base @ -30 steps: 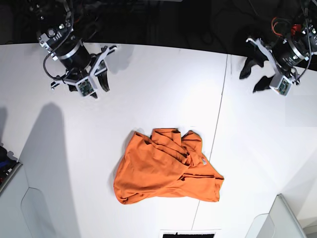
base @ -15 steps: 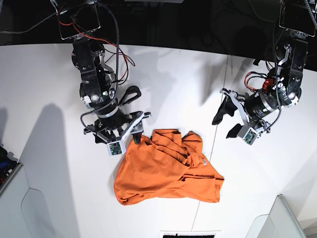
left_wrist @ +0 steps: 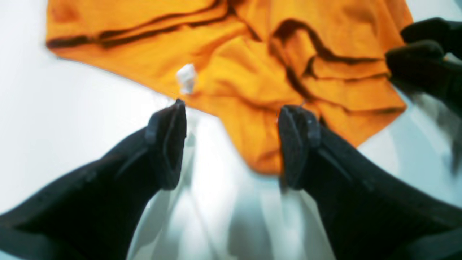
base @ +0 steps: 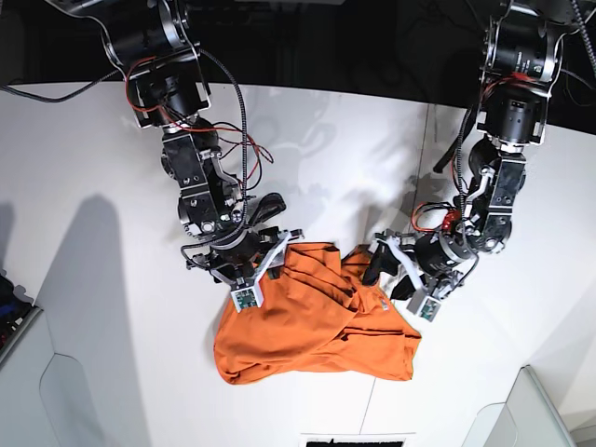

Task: Layout the t-shirt on the table in an organized manner, then fold the t-shirt properly
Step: 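Lower both grippers onto the crumpled orange t-shirt and grasp its edges, then pull the shirt apart with both grippers, stretching it between them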

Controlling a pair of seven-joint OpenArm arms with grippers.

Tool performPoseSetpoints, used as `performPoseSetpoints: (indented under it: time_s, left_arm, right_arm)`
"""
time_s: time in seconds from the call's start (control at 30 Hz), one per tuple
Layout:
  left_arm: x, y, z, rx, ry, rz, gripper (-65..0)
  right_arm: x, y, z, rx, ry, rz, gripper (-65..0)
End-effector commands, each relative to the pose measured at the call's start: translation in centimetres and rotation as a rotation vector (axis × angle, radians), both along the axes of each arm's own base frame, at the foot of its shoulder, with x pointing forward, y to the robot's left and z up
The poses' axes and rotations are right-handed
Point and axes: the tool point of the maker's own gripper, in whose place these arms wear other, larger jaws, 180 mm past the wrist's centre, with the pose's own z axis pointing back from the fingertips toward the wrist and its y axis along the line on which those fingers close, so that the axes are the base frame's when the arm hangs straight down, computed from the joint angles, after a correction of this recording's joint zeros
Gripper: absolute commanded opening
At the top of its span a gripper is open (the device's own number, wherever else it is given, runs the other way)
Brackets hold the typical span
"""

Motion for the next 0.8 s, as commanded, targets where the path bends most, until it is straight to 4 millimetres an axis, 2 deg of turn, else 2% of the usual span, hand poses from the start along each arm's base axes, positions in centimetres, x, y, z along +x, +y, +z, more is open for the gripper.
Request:
performPoseSetpoints:
  time_s: [0.0,0.1,0.13,0.17,0.2,0.3,0.4,0.53,0.63,0.77]
  left_arm:
    - [1.9,-0.3,2.5,-0.027,-0.081,0.003,-22.7]
    - [2.4,-2.0,1.6,-0.019,-0.073,-0.022,-22.9]
    - [2.4,-2.5,1.3,-0.007,-0.069,-0.035,-23.2]
    - [2.3,-3.0,1.0,0.012,-0.07,-0.049,-25.7]
    - [2.2,-3.3,0.7,0.029,-0.07,-0.062,-32.3]
    - [2.3,-2.6,0.6,0.057,-0.071,-0.049,-65.0]
    - [3.0,-0.3,1.6,0.091,-0.097,-0.019,-65.0]
    - [3.4,2.4,5.4,0.155,-0.188,-0.048,-65.0]
    - [2.6,2.6,9.3,0.175,-0.25,-0.152,-65.0]
    - [0.4,1.4,13.5,0.152,-0.265,-0.286,-65.0]
  right_arm:
    - [1.4,0.5,2.0,0.016,-0.056,0.005,-49.4]
    - [1.4,0.4,2.0,0.011,-0.057,0.004,-62.1]
    - [1.4,0.3,2.0,0.0,-0.061,0.007,-65.0]
    - [1.5,0.2,2.0,-0.017,-0.068,0.011,-65.0]
    - [1.5,0.1,2.1,-0.038,-0.076,0.016,-65.0]
    - [1.9,-0.7,2.4,-0.116,-0.106,0.031,-65.0]
    - [2.2,-1.8,3.0,-0.158,-0.13,0.029,-65.0]
    - [2.8,-4.1,4.3,-0.197,-0.173,0.013,-65.0]
    - [3.1,-6.1,5.7,-0.227,-0.189,-0.013,-65.0]
    - [3.0,-9.5,7.5,-0.274,-0.158,-0.079,-65.0]
